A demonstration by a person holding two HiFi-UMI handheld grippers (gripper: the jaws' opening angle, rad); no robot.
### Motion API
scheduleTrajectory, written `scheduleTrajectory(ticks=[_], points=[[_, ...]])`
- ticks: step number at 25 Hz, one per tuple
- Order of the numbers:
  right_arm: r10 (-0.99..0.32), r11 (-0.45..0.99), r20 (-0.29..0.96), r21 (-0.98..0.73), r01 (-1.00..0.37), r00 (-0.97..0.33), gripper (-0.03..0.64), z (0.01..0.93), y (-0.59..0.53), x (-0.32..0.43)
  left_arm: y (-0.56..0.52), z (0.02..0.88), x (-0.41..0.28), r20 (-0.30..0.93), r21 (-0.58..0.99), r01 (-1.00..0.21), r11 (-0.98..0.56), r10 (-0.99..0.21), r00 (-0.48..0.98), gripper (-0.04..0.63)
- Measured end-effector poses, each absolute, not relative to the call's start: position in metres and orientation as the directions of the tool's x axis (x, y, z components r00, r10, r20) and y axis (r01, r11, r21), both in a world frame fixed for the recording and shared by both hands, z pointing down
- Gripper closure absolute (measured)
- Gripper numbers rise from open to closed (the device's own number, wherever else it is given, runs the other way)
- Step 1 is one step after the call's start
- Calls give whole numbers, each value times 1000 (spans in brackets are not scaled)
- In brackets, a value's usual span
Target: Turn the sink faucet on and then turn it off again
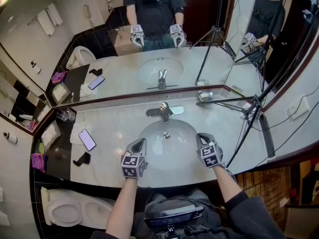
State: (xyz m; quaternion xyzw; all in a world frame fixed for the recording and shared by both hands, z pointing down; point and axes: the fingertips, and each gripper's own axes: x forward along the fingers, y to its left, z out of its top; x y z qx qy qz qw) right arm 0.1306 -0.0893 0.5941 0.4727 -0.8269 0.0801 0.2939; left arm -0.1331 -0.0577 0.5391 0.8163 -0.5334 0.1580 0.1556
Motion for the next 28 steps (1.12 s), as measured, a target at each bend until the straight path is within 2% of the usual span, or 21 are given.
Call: scheduleTrajectory(ticks=[3, 8, 13, 18, 22, 28], points=[[-745, 583, 566, 297, -756, -353, 592, 600, -102, 122, -66, 544, -130, 431, 83, -918, -388, -817, 384, 595], [-732, 667, 587, 515, -539, -344, 522, 610, -122, 96, -82, 551, -127, 437, 77, -920, -385, -816, 379, 595], [-724, 690, 592, 641, -337, -356, 446, 621, -149, 66, -102, 559, -124, 442, 64, -922, -381, -818, 369, 595], [-717, 685, 595, 697, -210, -364, 393, 644, -183, 43, -117, 577, -122, 462, 62, -926, -372, -812, 356, 595], [-694, 698, 616, 704, -134, -373, 314, 665, -206, 27, -126, 588, -117, 468, 62, -925, -376, -807, 360, 595], [-685, 688, 624, 724, -50, -377, 309, 681, -241, 5, -136, 605, -112, 480, 79, -927, -367, -801, 358, 594]])
